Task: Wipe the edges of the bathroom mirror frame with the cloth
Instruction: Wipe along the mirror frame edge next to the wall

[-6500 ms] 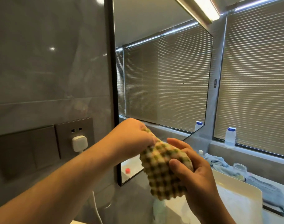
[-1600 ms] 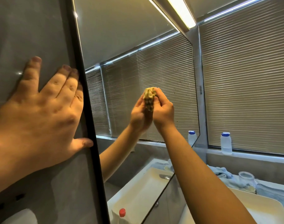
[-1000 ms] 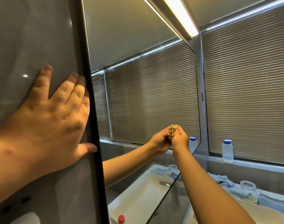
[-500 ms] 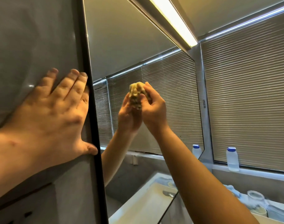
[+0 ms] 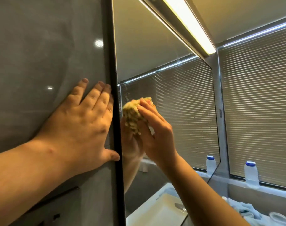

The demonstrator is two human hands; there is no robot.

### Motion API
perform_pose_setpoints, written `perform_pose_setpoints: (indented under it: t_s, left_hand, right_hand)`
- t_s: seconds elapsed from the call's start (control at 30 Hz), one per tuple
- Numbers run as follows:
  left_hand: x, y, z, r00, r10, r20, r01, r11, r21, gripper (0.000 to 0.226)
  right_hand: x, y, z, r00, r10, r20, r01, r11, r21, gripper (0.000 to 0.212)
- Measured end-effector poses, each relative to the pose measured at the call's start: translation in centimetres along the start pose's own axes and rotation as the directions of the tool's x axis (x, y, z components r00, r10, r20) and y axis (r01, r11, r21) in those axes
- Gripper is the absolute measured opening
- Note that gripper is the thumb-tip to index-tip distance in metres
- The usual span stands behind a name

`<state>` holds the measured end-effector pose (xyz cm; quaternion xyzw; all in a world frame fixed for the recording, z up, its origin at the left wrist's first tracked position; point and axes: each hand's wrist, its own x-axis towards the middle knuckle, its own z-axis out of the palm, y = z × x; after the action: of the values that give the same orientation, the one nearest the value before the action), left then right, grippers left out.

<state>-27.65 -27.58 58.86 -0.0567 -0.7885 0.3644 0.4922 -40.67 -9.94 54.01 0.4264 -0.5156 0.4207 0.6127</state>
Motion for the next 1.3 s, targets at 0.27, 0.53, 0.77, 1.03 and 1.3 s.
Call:
perform_pose_setpoints:
  t_s: [0.27,0.53,0.77,1.03,1.3]
  left_hand:
    - [0.6,0.5,-1.4,0.998,-0.006,0.067,0.002,0.998,0.057,0.128]
    - [0.5,0.4,-2.0,1.000,0.004,0.024,-0.005,1.000,0.014,0.126]
    - [0.8,0.6,-1.8,0.999,0.042,0.027,-0.041,0.999,-0.019,0.128]
    - [4.2,-1.3,-4.6,0.992,-0.095,0.080,0.096,0.995,-0.008,0.147]
    - [3.8,-1.8,-3.0,0.998,-0.056,0.018,0.056,0.998,0.005,0.132]
  right_hand:
    - [2.1,-1.0,0.9,1.000,-0.023,-0.012,0.023,1.000,0.008,0.032]
    - [10.1,2.0,1.0,0.971,0.214,-0.101,-0.213,0.977,0.022,0.037]
    - [8.4,6.4,-2.6,0.896,0.433,-0.100,-0.438,0.899,-0.030,0.031]
    - [7.3,-0.2,1.1,0.990,0.139,-0.022,-0.140,0.989,-0.041,0.037]
    - [8.7,-1.4,2.4,0.997,0.065,-0.042,-0.068,0.995,-0.076,0.032]
